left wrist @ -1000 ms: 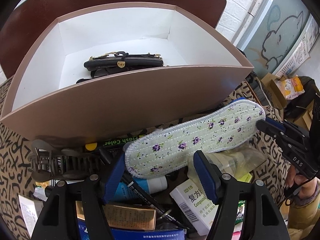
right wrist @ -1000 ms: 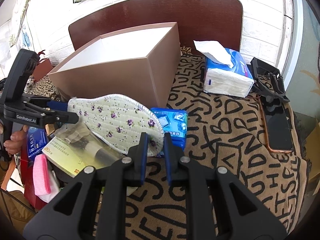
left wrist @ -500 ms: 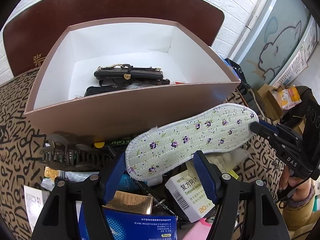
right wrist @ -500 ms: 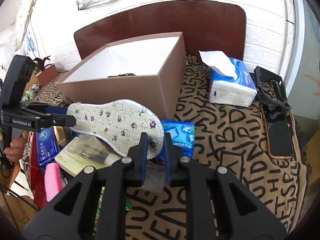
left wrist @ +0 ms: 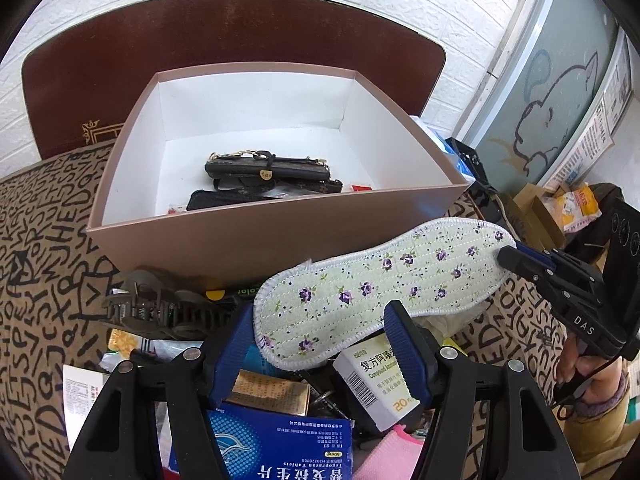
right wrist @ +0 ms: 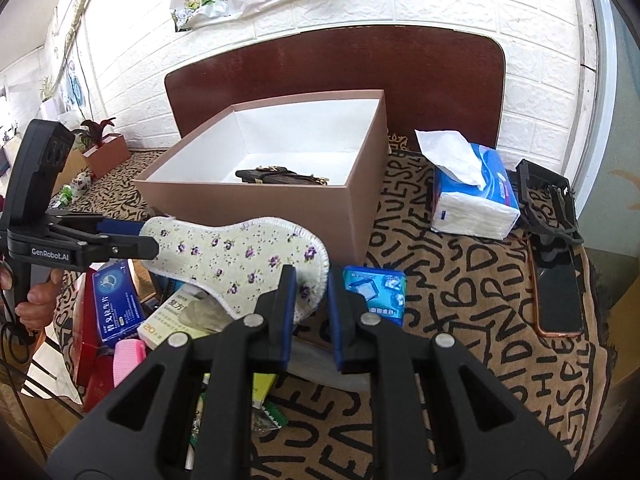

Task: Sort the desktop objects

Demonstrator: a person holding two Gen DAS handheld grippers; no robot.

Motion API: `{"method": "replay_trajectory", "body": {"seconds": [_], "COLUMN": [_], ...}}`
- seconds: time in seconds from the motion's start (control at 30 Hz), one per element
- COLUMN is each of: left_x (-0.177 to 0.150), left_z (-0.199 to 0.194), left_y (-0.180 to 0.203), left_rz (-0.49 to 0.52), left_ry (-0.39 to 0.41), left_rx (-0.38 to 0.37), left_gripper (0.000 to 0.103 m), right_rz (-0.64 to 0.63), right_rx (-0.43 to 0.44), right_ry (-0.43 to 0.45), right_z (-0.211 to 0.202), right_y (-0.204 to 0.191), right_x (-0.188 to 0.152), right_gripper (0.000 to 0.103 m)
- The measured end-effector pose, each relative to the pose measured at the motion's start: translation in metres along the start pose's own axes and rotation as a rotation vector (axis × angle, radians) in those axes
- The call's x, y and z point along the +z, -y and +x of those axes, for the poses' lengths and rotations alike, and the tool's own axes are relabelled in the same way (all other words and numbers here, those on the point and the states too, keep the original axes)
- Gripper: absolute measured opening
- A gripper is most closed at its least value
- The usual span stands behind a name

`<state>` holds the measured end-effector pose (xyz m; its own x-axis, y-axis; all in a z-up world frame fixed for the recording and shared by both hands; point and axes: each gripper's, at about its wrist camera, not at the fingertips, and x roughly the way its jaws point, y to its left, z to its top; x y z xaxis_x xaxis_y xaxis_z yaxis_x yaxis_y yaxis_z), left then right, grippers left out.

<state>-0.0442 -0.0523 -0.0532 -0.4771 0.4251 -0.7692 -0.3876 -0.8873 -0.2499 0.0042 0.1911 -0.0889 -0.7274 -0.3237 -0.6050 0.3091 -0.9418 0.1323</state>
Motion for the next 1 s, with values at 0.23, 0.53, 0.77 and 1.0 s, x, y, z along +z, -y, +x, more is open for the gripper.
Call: {"method": "replay_trajectory", "body": {"seconds": [0.23,0.53,0.77,1.0], "left_x": [-0.001,-0.001,0.001,0.003], "left_z": [-0.009,-0.025,-0.038,-0.046], "left_y": [0.001,0.001,0.001,-0.002], "left_rz": [0.001,0.004,0.011,0.011], "left_ry": [0.026,0.064,0.098,0.124], "left_rx": [0.0,0.004,0.012,0.023], "left_gripper": [0.067,0.067,0.067,0.067], "right_rz": [-0.02,-0.044,-0.058,-0.081], "right_rx": [0.005,0.013,0.024,0.034], "right_ry": [0.021,0.043,0.057,0.076], "right_z": [-0.006,-0.013,-0.017,-0.02], "right_y": [-0.006,-0.014,-0.019,-0.025], "right_x": [0.005,0.013,0.019,0.026], "right_gripper": [0.017,0.017,0.017,0.017]}}
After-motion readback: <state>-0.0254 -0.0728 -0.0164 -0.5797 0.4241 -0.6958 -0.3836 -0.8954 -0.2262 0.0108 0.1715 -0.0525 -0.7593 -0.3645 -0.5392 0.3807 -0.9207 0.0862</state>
